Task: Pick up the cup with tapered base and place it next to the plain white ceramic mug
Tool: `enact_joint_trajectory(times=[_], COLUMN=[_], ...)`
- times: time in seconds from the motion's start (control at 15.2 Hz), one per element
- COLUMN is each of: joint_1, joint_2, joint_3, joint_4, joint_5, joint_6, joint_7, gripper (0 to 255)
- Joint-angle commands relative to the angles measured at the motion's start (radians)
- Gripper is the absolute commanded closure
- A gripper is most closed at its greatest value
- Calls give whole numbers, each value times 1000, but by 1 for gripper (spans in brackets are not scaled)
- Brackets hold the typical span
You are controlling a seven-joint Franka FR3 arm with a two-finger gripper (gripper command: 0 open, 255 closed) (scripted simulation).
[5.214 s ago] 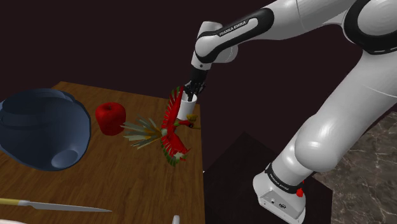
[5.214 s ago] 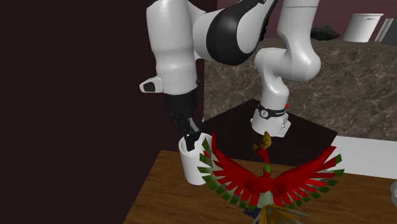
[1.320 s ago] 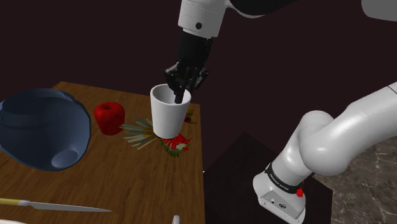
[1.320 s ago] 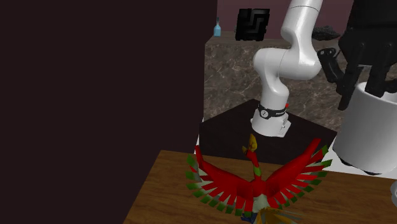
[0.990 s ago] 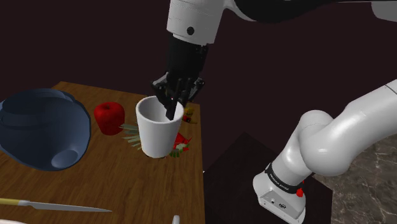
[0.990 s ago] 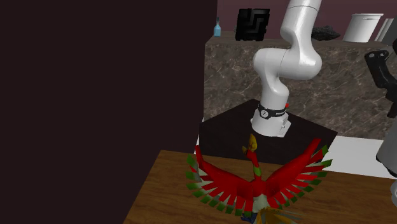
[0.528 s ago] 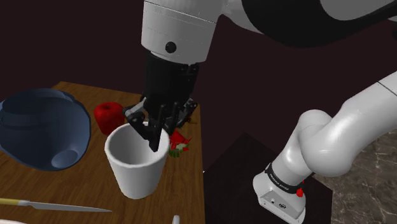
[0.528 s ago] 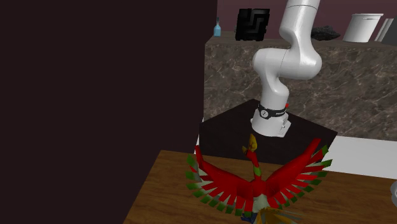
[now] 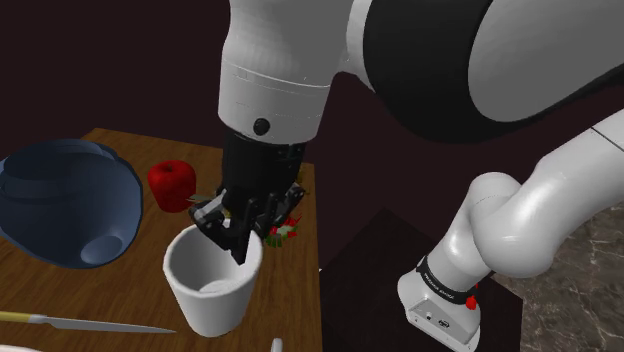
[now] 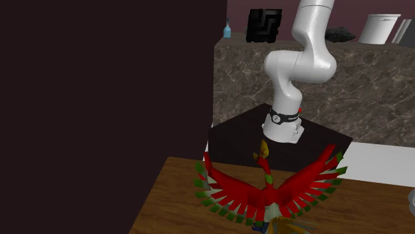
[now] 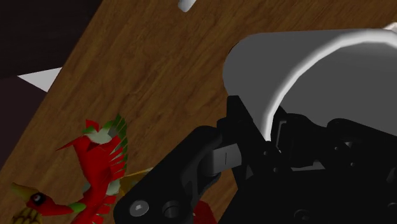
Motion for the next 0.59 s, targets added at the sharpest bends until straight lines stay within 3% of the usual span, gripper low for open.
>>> enact_joint_trajectory(times=[0.0,0.53], joint_1=[0,1], joint_2=[8,44], joint_3=[5,28], joint_4=[-23,-102], joint_5=[0,-2], joint_6=[32,144], joint_7=[-2,-4], gripper=[255,255])
